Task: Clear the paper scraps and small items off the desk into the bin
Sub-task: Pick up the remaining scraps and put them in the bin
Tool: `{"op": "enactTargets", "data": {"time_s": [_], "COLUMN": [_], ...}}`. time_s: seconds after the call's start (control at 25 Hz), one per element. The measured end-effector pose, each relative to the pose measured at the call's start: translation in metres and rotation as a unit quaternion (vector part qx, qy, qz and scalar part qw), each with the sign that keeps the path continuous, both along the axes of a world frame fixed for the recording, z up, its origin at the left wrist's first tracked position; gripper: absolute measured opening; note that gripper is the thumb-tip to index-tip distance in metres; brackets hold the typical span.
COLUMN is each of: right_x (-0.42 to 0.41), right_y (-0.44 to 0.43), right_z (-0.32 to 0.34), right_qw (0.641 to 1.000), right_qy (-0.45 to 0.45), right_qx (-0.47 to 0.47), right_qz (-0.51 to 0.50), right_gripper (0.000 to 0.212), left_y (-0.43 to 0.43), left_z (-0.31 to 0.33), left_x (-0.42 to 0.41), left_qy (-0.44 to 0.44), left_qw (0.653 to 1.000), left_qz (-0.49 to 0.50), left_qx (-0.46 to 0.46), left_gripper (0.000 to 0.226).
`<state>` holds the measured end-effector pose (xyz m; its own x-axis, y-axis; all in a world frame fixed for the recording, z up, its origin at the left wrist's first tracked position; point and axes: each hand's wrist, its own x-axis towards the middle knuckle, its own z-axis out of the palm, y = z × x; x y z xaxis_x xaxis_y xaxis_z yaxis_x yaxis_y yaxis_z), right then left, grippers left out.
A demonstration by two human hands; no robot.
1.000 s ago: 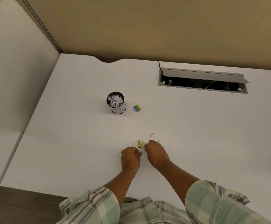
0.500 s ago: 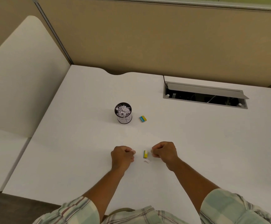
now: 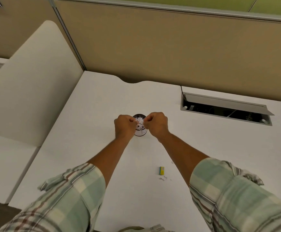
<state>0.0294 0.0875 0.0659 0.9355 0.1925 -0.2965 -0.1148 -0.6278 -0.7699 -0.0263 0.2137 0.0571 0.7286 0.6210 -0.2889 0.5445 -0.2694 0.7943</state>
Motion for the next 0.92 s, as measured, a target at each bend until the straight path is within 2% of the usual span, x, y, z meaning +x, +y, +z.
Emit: {"op": "enactTargets", "data": {"time_s": [0.16, 0.32, 0.44, 0.56, 0.68, 0.8, 0.92], "right_x": [0.019, 0.028, 0.028, 0.027, 0.027, 0.025, 0.021], "right_y": [0.023, 0.024, 0.020, 0.015, 0.009, -0.001, -0.021], "right_z": [-0.004, -0.007, -0.007, -0.006, -0.006, -0.007, -0.008], "right_qw": [0.995, 0.987, 0.990, 0.994, 0.994, 0.995, 0.996], "right_qy": [-0.009, -0.041, -0.054, -0.048, -0.045, -0.052, -0.051], "right_qx": [-0.070, -0.109, -0.098, -0.071, -0.057, -0.051, -0.039], "right_qz": [0.075, 0.109, 0.080, 0.073, 0.078, 0.069, 0.057], "right_gripper": [0.020, 0.027, 0.022, 0.013, 0.021, 0.020, 0.013], "left_y": [0.014, 0.021, 0.021, 0.020, 0.018, 0.015, 0.007], "left_z": [-0.004, -0.009, -0.009, -0.008, -0.010, -0.010, -0.004], "left_x": [0.015, 0.020, 0.019, 0.020, 0.021, 0.020, 0.009], "left_qy": [0.055, 0.055, 0.030, 0.028, 0.044, 0.051, 0.005], "left_qw": [0.996, 0.991, 0.993, 0.992, 0.989, 0.986, 0.984], "left_qz": [-0.066, -0.099, -0.079, -0.075, -0.088, -0.094, -0.104], "left_qx": [0.034, 0.067, 0.086, 0.095, 0.112, 0.131, 0.145], "left_gripper": [0.014, 0.019, 0.015, 0.020, 0.013, 0.029, 0.026]}}
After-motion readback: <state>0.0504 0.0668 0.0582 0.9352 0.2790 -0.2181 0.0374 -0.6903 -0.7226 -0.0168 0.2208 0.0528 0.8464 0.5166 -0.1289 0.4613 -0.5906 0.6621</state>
